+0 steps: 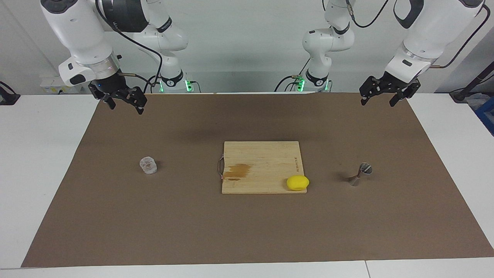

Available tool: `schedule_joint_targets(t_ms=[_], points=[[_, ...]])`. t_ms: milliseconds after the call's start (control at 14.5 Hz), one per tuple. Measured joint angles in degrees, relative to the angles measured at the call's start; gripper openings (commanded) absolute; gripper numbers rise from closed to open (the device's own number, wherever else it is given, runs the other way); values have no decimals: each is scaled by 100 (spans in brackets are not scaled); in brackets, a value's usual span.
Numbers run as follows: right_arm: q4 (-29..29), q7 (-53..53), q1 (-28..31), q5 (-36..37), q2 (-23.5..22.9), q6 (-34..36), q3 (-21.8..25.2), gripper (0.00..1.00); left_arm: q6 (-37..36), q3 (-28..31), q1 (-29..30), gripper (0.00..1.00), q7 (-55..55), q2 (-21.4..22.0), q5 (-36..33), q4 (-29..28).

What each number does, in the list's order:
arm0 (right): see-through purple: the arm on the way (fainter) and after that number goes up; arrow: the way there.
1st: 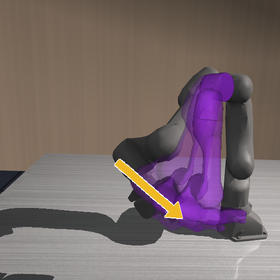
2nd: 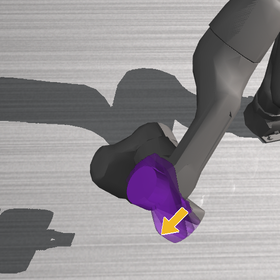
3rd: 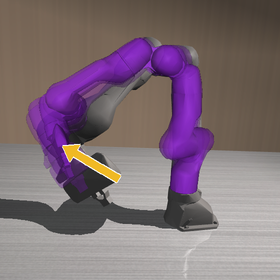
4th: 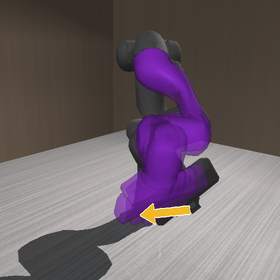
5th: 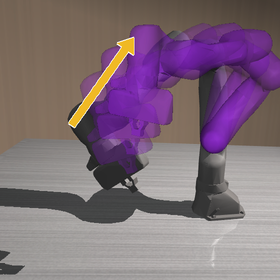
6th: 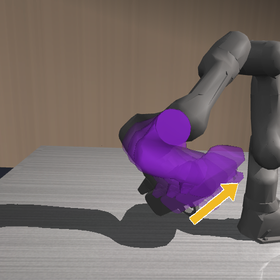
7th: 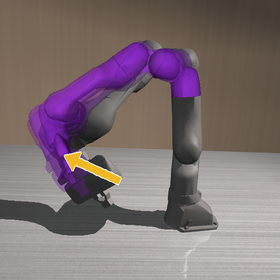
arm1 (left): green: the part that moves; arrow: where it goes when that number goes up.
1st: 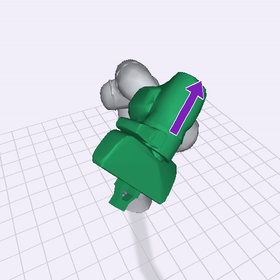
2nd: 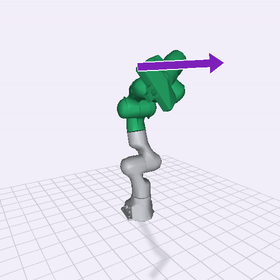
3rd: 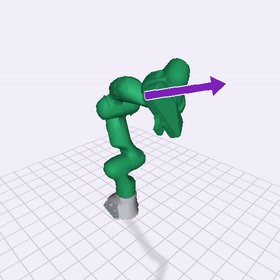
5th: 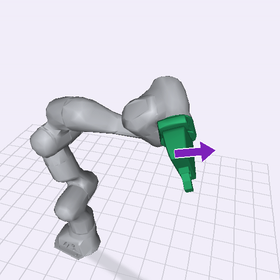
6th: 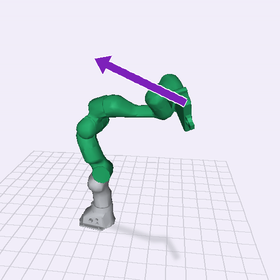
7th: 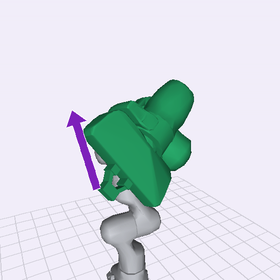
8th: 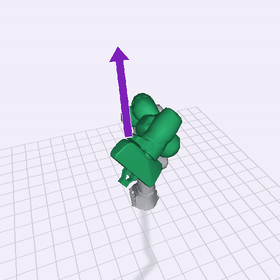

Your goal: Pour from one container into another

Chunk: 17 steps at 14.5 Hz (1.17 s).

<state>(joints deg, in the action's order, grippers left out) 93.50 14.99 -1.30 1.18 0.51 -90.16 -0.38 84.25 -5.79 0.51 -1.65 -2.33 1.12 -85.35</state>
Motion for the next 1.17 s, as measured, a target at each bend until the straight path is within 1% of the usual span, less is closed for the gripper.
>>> schedule_joint_targets(t_ms=[1174], points=[[0, 0, 18, 0, 0, 0, 4, 100, -15, -11, -3, 100, -30, 122, 0, -109]])
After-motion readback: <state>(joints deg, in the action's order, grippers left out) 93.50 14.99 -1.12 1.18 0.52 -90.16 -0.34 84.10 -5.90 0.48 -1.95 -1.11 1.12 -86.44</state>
